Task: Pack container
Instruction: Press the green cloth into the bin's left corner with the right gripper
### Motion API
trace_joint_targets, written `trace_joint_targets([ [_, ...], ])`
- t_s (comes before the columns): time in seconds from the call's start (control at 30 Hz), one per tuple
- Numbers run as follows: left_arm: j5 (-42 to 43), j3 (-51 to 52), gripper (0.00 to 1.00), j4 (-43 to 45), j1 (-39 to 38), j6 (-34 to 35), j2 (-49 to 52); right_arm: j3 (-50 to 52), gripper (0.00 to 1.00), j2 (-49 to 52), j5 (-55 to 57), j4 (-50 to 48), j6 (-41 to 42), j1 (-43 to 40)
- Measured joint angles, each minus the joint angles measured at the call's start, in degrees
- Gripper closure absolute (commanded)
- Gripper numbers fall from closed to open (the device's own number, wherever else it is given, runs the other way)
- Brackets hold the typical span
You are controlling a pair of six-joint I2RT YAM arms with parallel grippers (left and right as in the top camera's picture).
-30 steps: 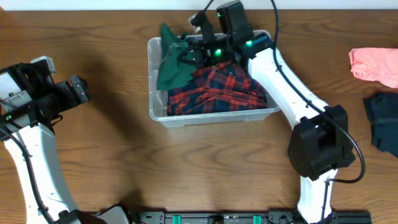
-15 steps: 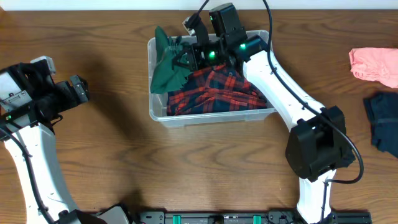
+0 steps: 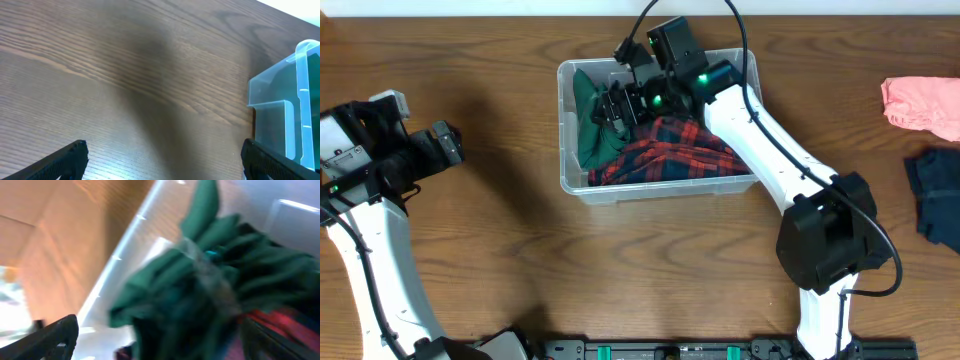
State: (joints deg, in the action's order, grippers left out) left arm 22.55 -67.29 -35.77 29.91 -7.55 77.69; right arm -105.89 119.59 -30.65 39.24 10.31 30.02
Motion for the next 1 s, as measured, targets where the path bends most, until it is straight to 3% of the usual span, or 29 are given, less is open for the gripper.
trace_joint_targets([
  [0.37,0.0,0.0,0.02,0.0,0.0,0.0,0.0,-0.6,0.01,-3.3,19.6,2.9,-11.6,1.9],
  [0.43,0.0,0.0,0.02,0.0,0.0,0.0,0.0,-1.4,0.17,-3.8,22.7,2.7,-13.1,3.2],
  [0.57,0.0,0.0,0.02,0.0,0.0,0.0,0.0,-2.1,0.97,-4.4,28.4,2.5,-15.0,6.2],
  [1.0,0.0,0.0,0.02,0.0,0.0,0.0,0.0,-2.2,0.99,-3.0,33.0,2.3,-15.3,9.6],
])
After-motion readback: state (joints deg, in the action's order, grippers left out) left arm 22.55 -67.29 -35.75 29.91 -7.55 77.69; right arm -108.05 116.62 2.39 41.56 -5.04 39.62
